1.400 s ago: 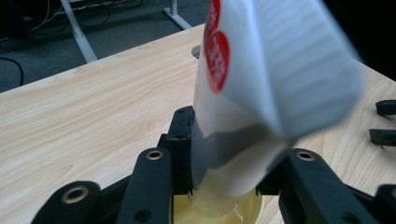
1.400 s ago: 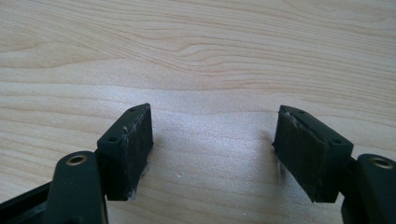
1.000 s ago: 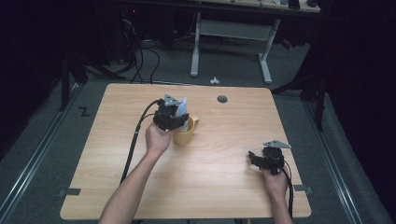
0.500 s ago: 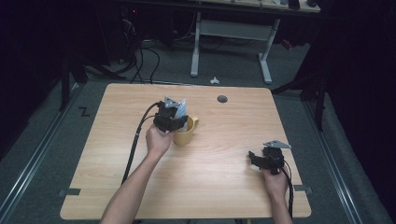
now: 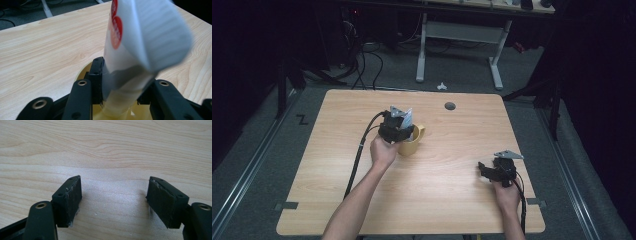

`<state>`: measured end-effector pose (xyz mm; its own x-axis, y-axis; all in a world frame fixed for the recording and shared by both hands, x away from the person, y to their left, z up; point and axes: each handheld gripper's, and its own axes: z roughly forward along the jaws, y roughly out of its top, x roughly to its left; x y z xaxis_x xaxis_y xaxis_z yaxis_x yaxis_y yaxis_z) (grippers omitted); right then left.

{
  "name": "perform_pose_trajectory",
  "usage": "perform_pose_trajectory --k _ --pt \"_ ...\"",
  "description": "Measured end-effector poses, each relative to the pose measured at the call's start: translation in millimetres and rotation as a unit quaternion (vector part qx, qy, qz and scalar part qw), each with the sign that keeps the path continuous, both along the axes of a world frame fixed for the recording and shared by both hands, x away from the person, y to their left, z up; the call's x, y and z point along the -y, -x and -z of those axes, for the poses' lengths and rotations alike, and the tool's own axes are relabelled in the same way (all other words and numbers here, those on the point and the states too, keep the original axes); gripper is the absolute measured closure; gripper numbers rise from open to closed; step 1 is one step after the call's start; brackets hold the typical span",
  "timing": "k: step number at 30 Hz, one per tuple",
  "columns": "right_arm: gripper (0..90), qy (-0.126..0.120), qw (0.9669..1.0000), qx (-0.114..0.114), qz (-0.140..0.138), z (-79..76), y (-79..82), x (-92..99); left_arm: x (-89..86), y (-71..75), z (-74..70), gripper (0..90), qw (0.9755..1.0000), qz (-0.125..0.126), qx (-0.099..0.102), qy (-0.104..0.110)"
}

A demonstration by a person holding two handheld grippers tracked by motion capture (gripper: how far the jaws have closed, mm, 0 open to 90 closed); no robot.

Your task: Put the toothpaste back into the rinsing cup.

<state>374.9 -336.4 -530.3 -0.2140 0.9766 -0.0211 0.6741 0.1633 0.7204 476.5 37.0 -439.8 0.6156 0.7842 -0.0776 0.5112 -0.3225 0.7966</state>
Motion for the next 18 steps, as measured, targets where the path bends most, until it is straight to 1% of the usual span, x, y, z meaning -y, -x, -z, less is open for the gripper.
perform_pose_trajectory --k 4,10,13,16,18 --pt "28.3 0.0 1.0 0.0 0.0 0.0 0.0 0.0 1.6 -1.3 2.8 65.2 1.0 0.0 -0.002 -0.006" --pt "28.3 0.0 1.0 0.0 0.0 0.0 0.0 0.0 2.0 -2.5 4.3 65.2 1.0 -0.004 -0.005 -0.005" --pt "28.3 0.0 1.0 0.0 0.0 0.0 0.0 0.0 3.0 -3.1 5.8 65.1 0.9999 -0.004 -0.008 -0.008" --pt "28.3 0.0 1.0 0.0 0.0 0.0 0.0 0.0 4.0 -3.3 8.6 64.9 0.9998 -0.008 -0.008 -0.018" --pt "28.3 0.0 1.0 0.0 0.0 0.0 0.0 0.0 3.2 -3.3 9.9 64.8 0.9998 -0.011 -0.008 -0.016"
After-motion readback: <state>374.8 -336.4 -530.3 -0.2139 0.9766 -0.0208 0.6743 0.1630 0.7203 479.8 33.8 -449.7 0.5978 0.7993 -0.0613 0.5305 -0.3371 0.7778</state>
